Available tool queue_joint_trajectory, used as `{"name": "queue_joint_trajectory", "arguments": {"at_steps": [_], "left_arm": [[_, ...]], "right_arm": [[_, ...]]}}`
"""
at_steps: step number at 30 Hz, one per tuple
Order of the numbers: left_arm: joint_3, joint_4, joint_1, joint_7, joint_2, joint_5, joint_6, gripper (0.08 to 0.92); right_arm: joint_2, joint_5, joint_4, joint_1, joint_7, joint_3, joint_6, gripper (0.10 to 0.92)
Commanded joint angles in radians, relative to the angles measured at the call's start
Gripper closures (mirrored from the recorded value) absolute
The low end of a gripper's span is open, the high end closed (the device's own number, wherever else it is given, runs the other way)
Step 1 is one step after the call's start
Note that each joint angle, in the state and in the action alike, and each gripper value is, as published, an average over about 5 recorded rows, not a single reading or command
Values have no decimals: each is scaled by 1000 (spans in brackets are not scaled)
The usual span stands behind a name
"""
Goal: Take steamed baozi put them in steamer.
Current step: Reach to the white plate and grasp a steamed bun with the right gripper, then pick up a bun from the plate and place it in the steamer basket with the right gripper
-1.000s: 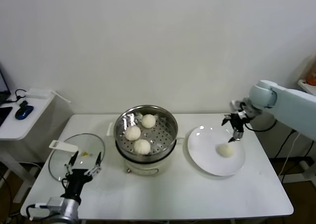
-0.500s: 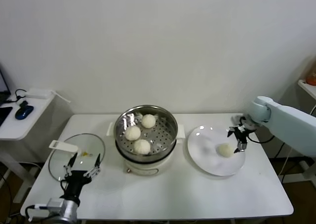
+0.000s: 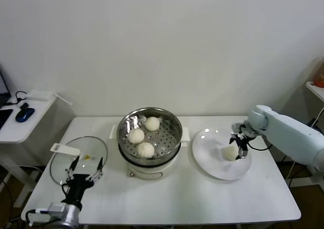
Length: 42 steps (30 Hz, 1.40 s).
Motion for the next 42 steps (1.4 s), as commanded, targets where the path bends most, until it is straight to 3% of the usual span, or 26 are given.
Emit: {"name": "queue_joint_trajectory", "arguments": {"at_steps": [1, 9, 18, 28, 35, 42], "left_arm": [[-1, 2, 2, 0, 1, 1, -1, 177], [-1, 3, 3, 0, -2, 0, -1, 177], [0, 4, 2, -2, -3, 1, 0, 177], [1, 3, 0, -2, -6, 4, -1, 177], [7, 4, -5, -4, -11, 6, 0, 177], [24, 6, -15, -4, -12, 13, 1, 177]], "right_arm": [[39, -30, -52, -32, -1, 32, 11, 203], [42, -39, -56, -41, -9, 40, 10, 205], [38, -34, -62, -38, -13, 45, 10, 331], [26, 3, -42, -7, -14, 32, 2, 355], [0, 142, 28, 150, -18, -69, -33, 355], [12, 408, 135, 418, -25, -278, -97, 355]]}}
